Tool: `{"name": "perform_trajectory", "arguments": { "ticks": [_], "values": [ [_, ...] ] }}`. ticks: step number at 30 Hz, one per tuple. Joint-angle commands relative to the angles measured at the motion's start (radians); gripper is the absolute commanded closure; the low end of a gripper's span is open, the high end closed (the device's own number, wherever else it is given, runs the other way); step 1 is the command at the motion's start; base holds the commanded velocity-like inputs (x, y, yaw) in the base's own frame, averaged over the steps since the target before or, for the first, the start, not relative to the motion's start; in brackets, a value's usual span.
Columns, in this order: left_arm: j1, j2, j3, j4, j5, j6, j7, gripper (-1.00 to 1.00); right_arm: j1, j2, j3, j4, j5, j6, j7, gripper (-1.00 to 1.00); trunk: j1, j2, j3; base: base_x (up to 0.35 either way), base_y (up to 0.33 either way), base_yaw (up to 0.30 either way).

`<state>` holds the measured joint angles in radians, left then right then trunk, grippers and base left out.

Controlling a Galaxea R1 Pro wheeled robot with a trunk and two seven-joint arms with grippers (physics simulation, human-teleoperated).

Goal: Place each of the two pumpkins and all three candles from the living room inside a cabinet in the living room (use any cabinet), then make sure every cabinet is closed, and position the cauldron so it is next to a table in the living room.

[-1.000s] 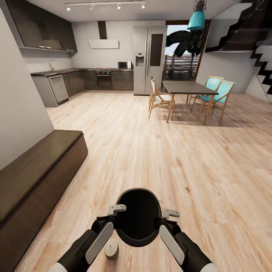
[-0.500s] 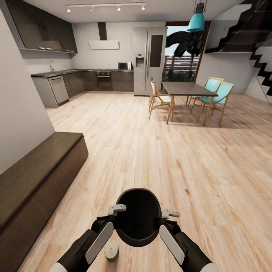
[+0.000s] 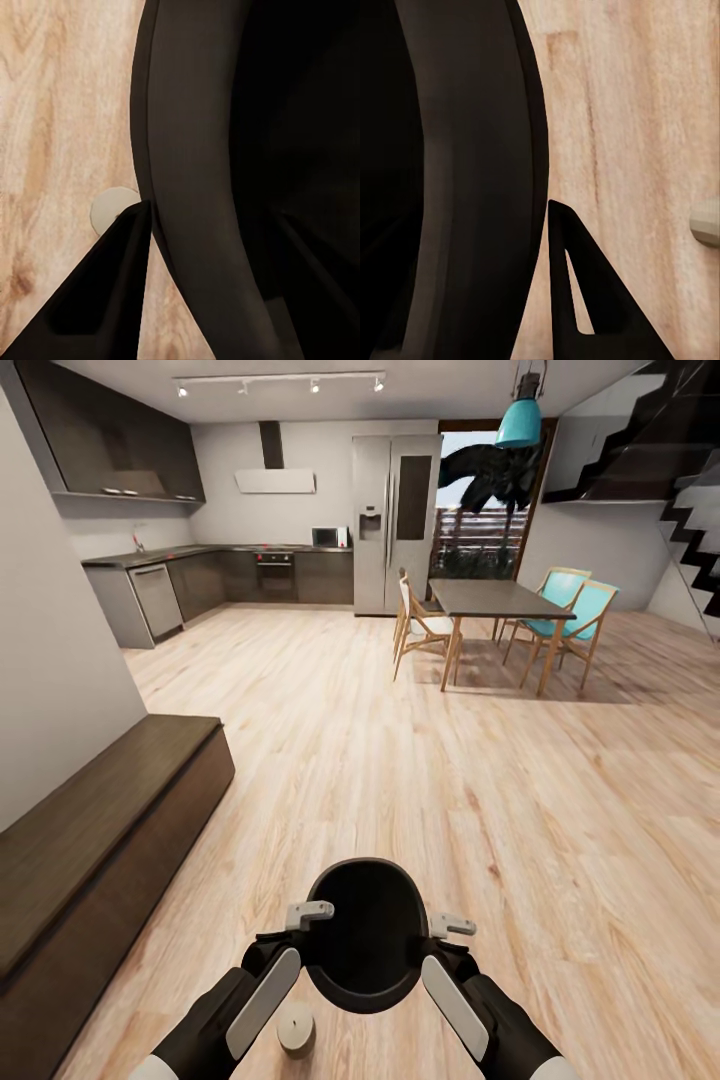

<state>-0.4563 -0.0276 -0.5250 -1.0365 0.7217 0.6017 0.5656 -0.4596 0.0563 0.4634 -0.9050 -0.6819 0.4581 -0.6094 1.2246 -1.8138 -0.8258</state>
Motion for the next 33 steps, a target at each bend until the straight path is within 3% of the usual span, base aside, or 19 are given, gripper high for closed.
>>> {"name": "perform_trajectory", "arguments": {
  "ticks": [1,12,21,33],
  "values": [
    [-0.001,0.0,-0.007,-0.016,0.025,-0.011,0.01,1.0,-0.001,-0.001,0.0,0.0,-0.013,0.008,-0.009,1.0,-0.004,0.007,0.002,0.0,0.0,0.0],
    [-0.001,0.0,-0.007,-0.017,0.025,-0.011,0.01,1.0,-0.001,-0.002,0.0,0.0,-0.013,0.008,-0.009,1.0,-0.046,0.084,0.037,0.0,0.0,0.0],
    [0.0,0.002,-0.009,-0.035,0.027,-0.01,0.01,1.0,-0.001,-0.002,0.0,0.0,-0.014,0.008,-0.009,1.0,-0.046,0.084,0.037,0.0,0.0,-0.014],
    [0.001,0.004,-0.009,-0.06,0.027,-0.01,0.011,1.0,-0.001,-0.002,0.0,0.0,-0.014,0.008,-0.009,1.0,-0.046,0.084,0.037,0.0,0.0,-0.253]
  ]
}}
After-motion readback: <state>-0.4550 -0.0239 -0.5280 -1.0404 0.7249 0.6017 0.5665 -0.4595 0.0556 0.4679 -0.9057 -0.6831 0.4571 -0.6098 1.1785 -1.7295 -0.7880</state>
